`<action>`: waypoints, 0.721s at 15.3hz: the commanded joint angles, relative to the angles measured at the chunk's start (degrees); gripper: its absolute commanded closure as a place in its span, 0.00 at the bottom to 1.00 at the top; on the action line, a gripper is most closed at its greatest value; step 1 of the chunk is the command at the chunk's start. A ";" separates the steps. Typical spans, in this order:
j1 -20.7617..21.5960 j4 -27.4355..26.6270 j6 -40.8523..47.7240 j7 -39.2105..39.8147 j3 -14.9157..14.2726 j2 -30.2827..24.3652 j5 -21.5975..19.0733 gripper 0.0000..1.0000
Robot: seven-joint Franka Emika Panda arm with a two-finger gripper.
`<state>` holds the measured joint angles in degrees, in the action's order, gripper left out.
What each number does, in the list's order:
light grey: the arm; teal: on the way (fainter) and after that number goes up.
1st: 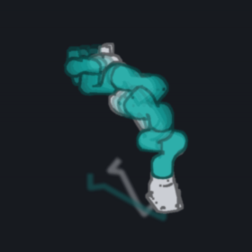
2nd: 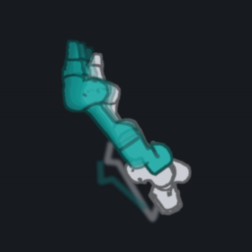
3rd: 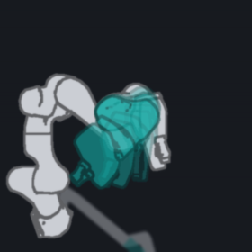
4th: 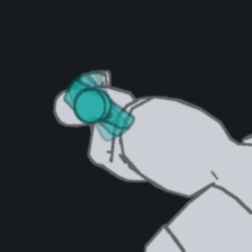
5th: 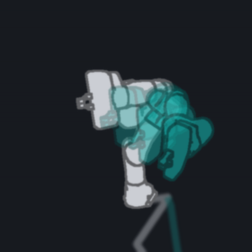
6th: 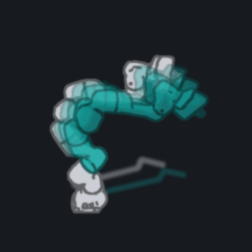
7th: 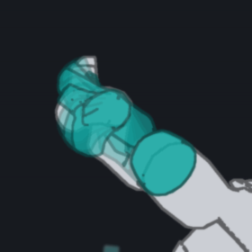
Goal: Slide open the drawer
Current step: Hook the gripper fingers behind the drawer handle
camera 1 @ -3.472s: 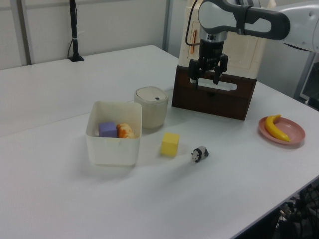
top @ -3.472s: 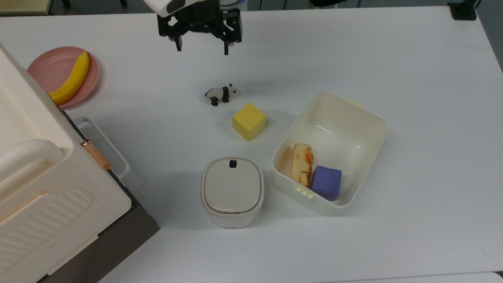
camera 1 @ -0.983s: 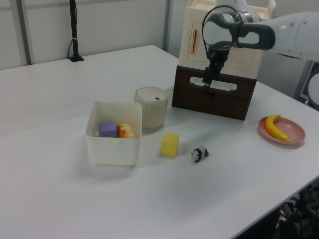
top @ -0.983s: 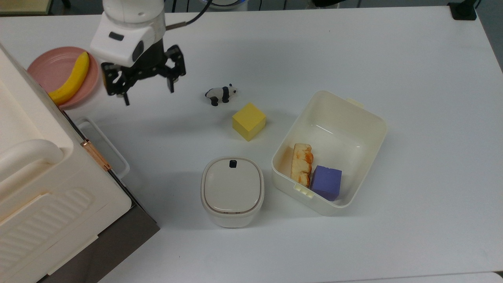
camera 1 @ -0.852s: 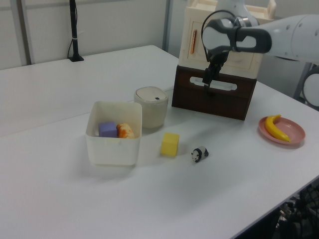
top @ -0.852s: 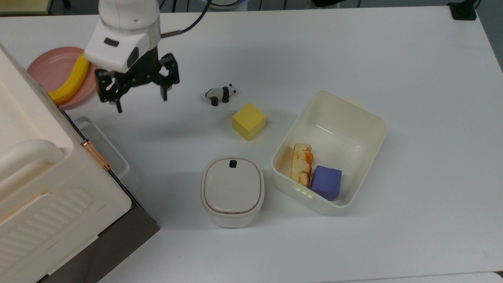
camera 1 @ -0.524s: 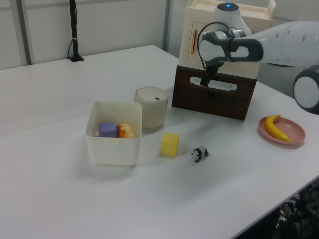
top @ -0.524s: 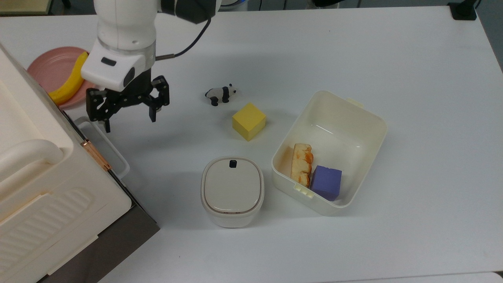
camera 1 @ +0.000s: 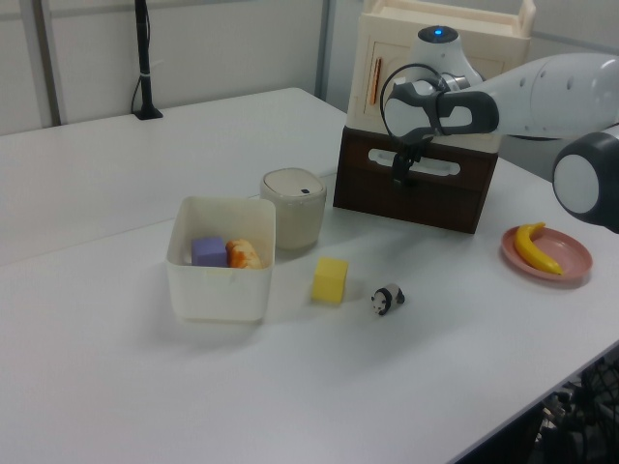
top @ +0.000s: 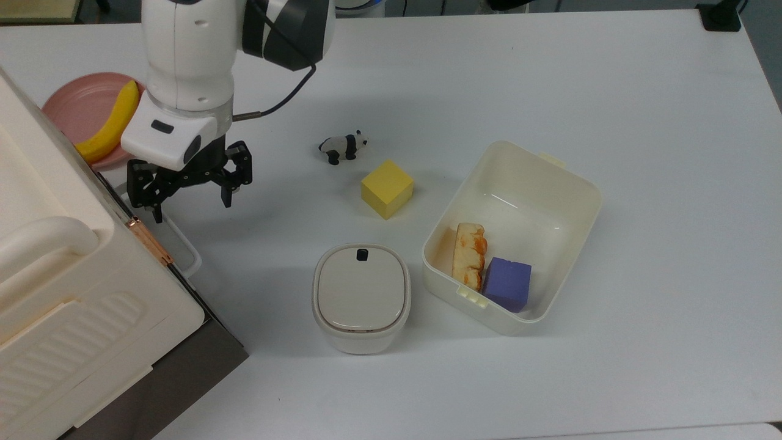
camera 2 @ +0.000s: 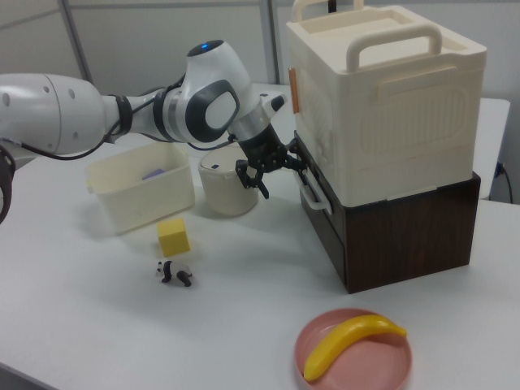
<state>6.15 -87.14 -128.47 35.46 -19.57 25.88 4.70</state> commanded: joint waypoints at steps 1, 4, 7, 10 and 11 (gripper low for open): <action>-0.08 0.57 -0.99 0.40 -0.47 0.84 0.48 0.03; 0.27 0.22 -0.38 0.49 -0.47 0.14 0.31 0.03; 1.58 -1.54 1.98 0.58 -0.38 -1.88 0.04 0.03; 2.56 -1.54 8.31 0.93 0.41 -3.02 -0.05 0.02; 2.73 -1.63 8.94 0.84 0.67 -3.11 -0.05 0.02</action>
<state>7.51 -86.96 -123.61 35.47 -19.39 25.45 4.70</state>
